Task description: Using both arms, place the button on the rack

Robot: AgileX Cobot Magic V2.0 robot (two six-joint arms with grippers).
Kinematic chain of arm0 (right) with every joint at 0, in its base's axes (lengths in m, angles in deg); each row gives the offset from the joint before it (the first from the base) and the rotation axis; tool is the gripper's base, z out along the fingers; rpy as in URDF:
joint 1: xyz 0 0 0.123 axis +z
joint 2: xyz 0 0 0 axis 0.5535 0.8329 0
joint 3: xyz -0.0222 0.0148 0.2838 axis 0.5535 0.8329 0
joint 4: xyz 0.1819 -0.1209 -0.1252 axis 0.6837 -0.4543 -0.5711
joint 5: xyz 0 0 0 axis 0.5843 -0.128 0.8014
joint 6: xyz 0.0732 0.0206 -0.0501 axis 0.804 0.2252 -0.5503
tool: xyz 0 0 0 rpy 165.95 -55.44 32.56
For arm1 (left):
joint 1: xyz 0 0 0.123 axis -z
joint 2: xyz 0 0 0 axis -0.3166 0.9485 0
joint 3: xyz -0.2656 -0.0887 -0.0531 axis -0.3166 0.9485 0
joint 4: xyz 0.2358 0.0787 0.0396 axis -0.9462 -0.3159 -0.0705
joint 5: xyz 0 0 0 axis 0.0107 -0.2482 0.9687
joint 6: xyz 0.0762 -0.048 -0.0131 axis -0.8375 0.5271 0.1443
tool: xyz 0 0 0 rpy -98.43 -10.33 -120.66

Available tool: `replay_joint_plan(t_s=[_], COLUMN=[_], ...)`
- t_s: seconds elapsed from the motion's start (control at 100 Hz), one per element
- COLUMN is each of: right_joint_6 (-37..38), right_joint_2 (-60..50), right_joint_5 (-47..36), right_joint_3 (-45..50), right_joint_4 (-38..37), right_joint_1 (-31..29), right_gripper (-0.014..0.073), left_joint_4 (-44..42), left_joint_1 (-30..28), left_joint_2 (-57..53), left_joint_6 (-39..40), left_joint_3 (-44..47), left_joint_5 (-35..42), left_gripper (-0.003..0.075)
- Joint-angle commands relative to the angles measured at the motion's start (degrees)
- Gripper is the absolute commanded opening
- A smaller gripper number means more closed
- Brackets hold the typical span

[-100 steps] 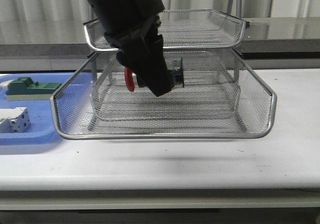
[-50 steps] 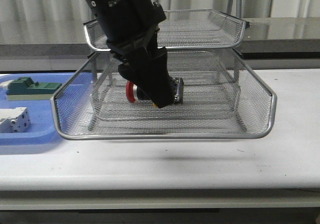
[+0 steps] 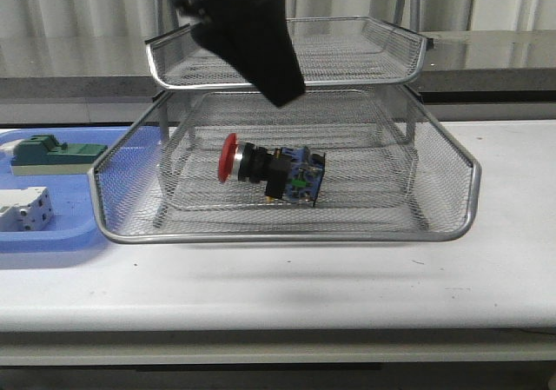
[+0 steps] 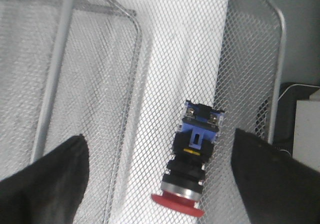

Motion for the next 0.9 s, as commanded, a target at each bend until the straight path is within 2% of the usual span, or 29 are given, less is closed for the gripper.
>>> replay_joint_plan(t_s=[0.0,0.26,0.51,0.73,0.89], right_joint_6=[-0.03,-0.03,-0.03,-0.03,-0.03], right_joint_2=[0.43,0.43,0.43,0.43,0.43], right_joint_5=[-3.44,-3.44,-3.44,-3.44,-3.44], right_joint_3=[-1.88,-1.88,-1.88,-1.88,-1.88], right_joint_4=[-1.01,-1.01,-1.01,-1.01,-1.01], right_joint_1=[0.03,0.03,0.03,0.03,0.03], right_gripper=[-0.0068,-0.0068,-0.0068,-0.0068,-0.0068], left_joint_4=[0.37,-3.13,-2.63,2.75,5.31], left_joint_1=[-1.42,-10.34,-22.49,-32.94,-36.75], left_joint_2=[-5.83,-14.26,-24.71,-37.47,-47.77], left_joint_6=[3.10,10.02,11.01,11.01,11.01], left_joint_3=[-2.09,-2.09,3.86,17.80,30.26], left_joint_5=[0.58,-4.75,-1.71,8.58,20.37], left_gripper=[0.0564,0.0564,0.0494,0.0494,0.0494])
